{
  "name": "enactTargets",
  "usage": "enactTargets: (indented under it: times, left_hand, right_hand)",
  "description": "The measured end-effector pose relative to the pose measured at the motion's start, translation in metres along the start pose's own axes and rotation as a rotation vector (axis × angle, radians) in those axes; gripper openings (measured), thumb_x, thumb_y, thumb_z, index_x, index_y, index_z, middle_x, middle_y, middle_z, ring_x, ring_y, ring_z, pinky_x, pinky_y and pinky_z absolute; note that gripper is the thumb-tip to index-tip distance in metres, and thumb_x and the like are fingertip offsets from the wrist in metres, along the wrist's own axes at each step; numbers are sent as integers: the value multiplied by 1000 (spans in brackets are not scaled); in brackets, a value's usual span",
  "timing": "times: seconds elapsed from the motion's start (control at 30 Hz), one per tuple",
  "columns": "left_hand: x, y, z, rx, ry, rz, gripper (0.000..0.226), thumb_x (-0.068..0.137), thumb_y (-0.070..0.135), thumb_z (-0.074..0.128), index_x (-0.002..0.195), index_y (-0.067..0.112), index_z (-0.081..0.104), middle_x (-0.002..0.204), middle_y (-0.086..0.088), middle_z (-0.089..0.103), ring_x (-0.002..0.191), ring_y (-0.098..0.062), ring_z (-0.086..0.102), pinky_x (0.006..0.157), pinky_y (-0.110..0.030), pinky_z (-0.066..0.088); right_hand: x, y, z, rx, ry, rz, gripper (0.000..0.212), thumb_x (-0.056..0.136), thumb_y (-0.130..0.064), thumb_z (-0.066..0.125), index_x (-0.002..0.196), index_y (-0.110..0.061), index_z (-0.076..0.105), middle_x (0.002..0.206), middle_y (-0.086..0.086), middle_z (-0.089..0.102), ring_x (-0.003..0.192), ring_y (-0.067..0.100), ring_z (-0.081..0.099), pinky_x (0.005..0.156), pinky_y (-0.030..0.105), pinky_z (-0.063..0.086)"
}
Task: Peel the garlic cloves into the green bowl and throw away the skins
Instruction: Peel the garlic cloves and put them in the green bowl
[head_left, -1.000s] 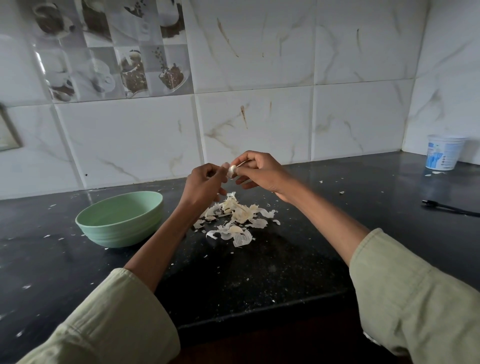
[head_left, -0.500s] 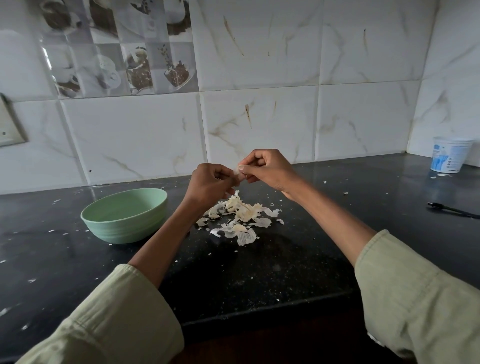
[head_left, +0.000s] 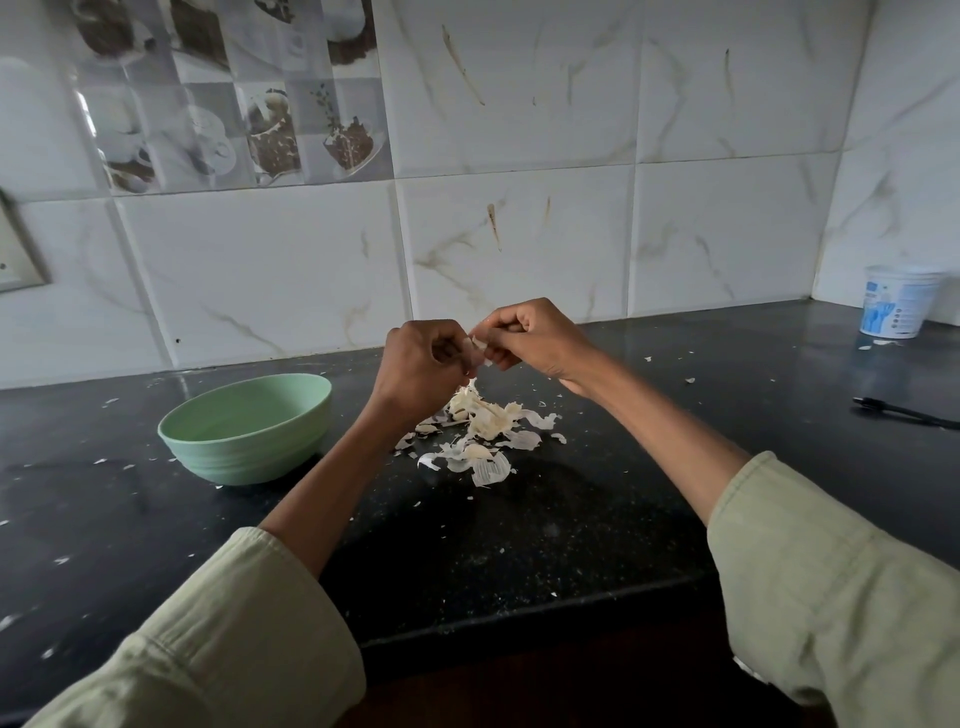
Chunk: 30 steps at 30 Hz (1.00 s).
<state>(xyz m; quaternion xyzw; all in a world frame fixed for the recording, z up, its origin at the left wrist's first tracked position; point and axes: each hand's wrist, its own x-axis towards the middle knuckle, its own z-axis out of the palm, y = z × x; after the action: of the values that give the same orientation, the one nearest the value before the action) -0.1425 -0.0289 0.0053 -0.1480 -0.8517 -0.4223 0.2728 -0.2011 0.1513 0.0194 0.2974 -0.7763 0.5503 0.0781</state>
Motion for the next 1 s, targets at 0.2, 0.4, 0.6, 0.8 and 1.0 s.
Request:
enactTargets:
  times: [0.2,0.4,0.6,0.8,1.0]
  left_hand:
    - [6,-10,-2,89,-96,-10,26,93,-7,59,82,9,77,71,-1,76,61,-12,70,66,-36,60]
    - [3,-10,-5,296,-143,28,18,88,17,77,85,34,79,75,14,74,72,-7,70,78,-44,62]
    - [0,-2,-13,211,-40,-49,19,78,34,91,80,27,74,65,8,74,56,-9,70,65,-36,60]
    - [4,-9,-12,306,-69,19,30,88,7,73,91,37,81,80,21,75,77,-3,72,77,-41,64]
    - [4,-6,-13,229,10,-11,18,78,38,91,76,29,75,64,12,72,58,-10,71,66,-39,61]
  right_hand:
    - [1,2,-7,24,1,37,16,100,-11,67,111,-4,77,93,17,74,78,13,66,69,21,56]
    - [-1,-4,-11,73,-37,36,21,98,-16,71,118,-8,74,97,13,73,80,9,69,71,21,57]
    - [-2,-7,-8,60,-16,-37,21,95,-13,75,115,-8,74,90,9,70,80,17,72,81,31,63]
    - [-1,-4,-4,-200,69,-176,15,88,-11,78,101,-17,80,83,6,74,69,20,70,72,28,57]
    - [0,-5,-2,-283,114,-284,12,85,-14,82,97,-18,81,85,-1,73,67,10,66,66,18,52]
